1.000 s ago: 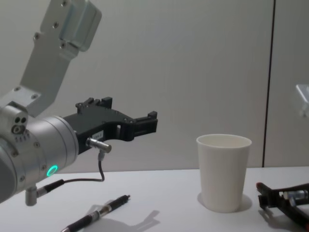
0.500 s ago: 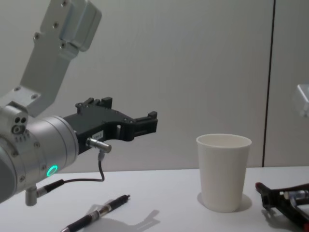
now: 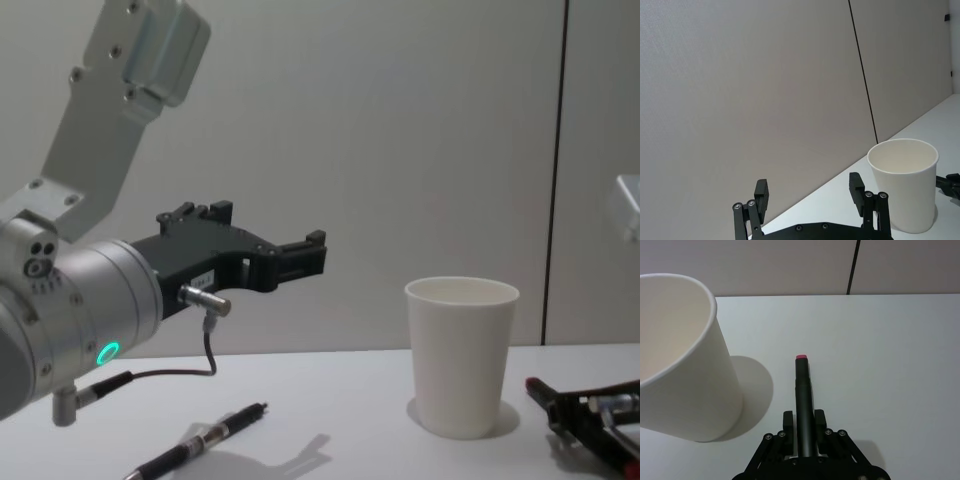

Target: Place the pen into the pen holder.

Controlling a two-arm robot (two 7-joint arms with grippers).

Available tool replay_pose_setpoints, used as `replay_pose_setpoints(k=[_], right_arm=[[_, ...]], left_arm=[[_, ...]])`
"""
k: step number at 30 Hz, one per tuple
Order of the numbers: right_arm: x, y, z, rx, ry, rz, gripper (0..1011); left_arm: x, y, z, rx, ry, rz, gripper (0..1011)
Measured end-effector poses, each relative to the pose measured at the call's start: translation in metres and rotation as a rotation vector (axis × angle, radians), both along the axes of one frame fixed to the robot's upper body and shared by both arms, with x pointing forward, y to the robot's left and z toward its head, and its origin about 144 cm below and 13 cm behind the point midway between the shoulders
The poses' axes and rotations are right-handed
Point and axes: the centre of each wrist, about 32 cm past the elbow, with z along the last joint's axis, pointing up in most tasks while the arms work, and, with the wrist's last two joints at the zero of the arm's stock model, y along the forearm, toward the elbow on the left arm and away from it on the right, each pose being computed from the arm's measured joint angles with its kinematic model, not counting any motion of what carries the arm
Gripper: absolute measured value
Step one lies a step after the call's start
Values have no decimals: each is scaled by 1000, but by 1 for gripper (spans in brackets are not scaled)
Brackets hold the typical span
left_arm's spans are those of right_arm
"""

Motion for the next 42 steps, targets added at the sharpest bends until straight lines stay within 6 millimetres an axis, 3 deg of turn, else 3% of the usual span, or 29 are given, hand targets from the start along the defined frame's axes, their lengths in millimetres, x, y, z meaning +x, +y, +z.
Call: replay_pose_setpoints(k=[11,30,42], right_arm=[[0,0,0,2,0,0,185],[-1,-1,0,-5,-18,9,184],[-6,-5,4,-34,-147,32,184]], left_arm=[[0,0,0,0,0,0,1001],[0,0,0,0,0,0,1001],[0,0,0,0,0,0,1001]])
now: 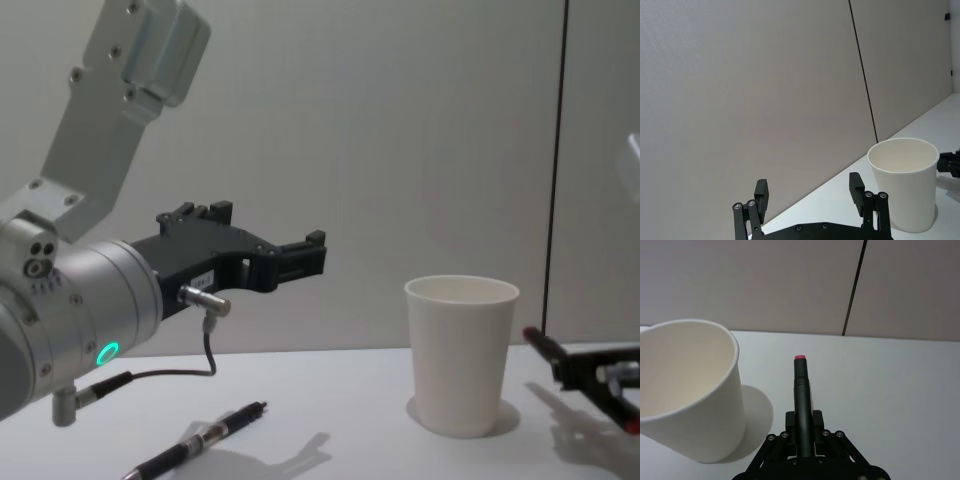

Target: Place the pen into the pen holder.

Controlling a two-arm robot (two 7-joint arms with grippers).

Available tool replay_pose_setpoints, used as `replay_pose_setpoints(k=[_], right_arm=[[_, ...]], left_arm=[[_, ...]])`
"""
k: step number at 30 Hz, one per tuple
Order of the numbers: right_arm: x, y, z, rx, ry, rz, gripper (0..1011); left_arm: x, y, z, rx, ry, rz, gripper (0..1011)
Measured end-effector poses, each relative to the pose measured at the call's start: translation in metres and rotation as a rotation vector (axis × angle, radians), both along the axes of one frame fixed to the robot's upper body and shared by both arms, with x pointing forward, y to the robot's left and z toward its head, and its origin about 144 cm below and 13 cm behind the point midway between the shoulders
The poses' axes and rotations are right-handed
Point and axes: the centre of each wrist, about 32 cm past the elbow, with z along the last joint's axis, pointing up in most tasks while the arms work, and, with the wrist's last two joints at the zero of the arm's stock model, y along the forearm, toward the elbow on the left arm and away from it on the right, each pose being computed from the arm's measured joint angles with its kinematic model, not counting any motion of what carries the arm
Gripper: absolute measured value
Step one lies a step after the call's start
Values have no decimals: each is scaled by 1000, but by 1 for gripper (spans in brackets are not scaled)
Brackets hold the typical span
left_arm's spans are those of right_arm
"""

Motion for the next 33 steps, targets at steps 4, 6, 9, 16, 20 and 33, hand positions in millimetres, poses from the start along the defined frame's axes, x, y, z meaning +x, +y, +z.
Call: replay_pose_setpoints(k=[4,6,9,16,20,33], right_arm=[[-3,-2,2,-8,-52,6,184],[-4,-4,3,-11,-86,10,184],[-7,-6,5,-16,-127,13,184],[-13,-11,9,-25,-234,20,184],[-16,-15,14,-28,-307,27,184],[-18,-21,28,-25,-515,71,184]], left_arm=[[0,0,0,0,0,0,1001],[0,0,0,0,0,0,1001],[0,0,0,0,0,0,1001],[0,0,0,0,0,0,1001],[0,0,0,0,0,0,1001],[0,0,0,0,0,0,1001]])
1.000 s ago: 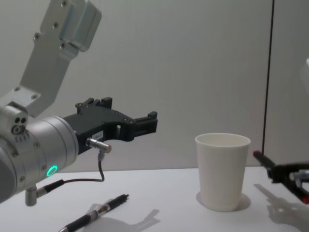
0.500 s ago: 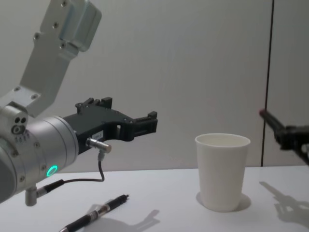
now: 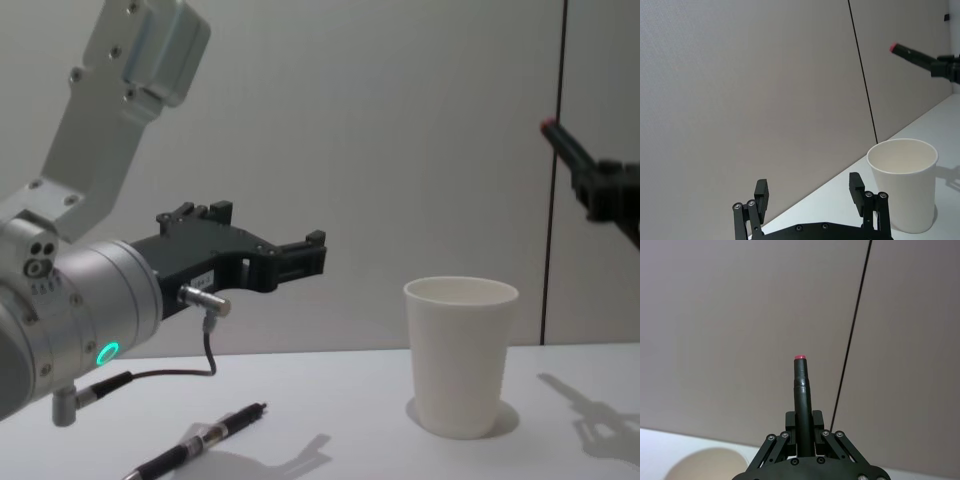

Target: Place the pen into the pen holder.

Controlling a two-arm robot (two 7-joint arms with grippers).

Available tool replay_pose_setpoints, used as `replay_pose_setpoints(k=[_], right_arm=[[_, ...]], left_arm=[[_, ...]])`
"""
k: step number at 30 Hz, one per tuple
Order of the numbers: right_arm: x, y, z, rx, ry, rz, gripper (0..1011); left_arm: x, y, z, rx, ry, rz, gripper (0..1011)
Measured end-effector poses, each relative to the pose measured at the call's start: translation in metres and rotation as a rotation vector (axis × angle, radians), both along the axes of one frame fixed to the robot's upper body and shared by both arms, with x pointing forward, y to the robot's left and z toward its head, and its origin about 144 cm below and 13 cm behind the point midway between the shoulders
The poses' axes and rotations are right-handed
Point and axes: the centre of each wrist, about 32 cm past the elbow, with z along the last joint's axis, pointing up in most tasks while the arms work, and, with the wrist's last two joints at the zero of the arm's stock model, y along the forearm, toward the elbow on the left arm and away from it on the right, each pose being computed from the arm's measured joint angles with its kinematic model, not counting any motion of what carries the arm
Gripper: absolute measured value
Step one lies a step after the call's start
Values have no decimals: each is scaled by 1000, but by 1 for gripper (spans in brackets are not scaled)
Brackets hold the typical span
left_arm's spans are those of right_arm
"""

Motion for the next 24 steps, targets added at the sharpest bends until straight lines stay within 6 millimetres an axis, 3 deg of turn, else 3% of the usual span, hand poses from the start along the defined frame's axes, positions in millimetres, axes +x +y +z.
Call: replay_pose_setpoints(k=[11,24], right_arm=[[14,4,11,-4,-131,86,184],[30,15,8,-19,-159,159,184]], left_arm=[[0,0,0,0,0,0,1001],[0,0,0,0,0,0,1001]])
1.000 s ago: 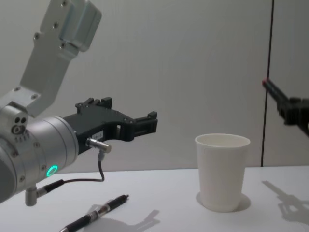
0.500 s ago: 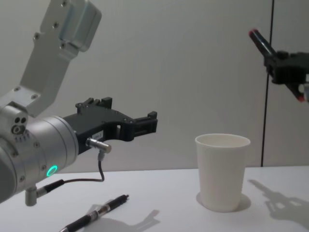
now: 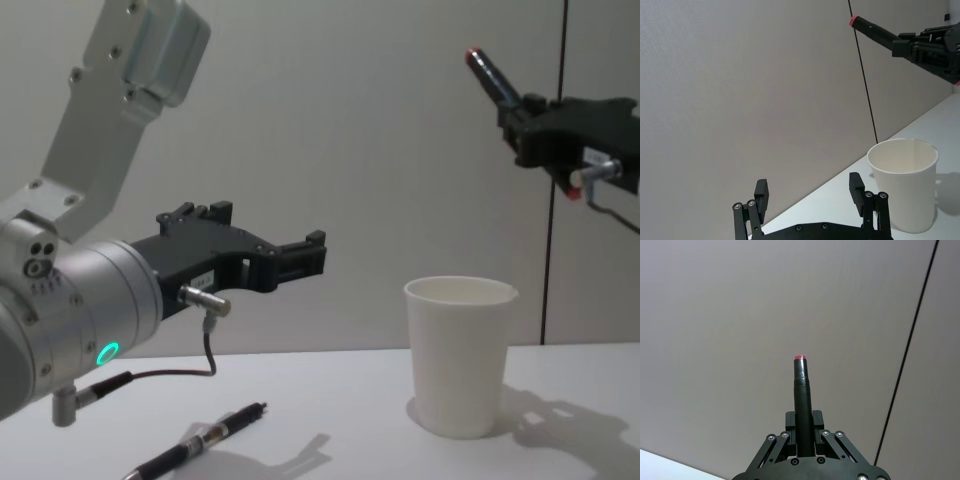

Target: Place the pen into the pen holder.

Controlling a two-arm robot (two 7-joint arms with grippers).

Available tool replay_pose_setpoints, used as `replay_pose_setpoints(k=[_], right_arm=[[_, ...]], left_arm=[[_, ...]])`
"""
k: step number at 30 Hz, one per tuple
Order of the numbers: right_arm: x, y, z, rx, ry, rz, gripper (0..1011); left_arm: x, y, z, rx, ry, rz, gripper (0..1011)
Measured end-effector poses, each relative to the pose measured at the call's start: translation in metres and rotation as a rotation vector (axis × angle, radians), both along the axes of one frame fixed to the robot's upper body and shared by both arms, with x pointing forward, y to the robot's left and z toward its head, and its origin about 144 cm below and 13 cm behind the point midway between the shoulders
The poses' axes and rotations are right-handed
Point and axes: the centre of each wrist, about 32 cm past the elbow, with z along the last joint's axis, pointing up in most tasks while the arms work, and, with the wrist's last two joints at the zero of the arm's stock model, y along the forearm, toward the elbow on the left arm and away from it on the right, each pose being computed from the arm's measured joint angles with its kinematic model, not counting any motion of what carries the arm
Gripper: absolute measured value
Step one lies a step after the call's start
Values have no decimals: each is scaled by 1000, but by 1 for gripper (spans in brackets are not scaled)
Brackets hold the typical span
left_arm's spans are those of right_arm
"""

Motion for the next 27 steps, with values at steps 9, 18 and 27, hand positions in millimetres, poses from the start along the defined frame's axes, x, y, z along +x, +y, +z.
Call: replay_pose_setpoints(k=[9,18,27], right_arm=[[10,10,-8,-12,1,42,184],[19,17,-17,-21,-2,69,184],[23,21,-28,-29,-1,91,184]], left_arm=[[0,0,0,0,0,0,1001],[0,0,0,0,0,0,1001],[0,0,0,0,0,0,1001]])
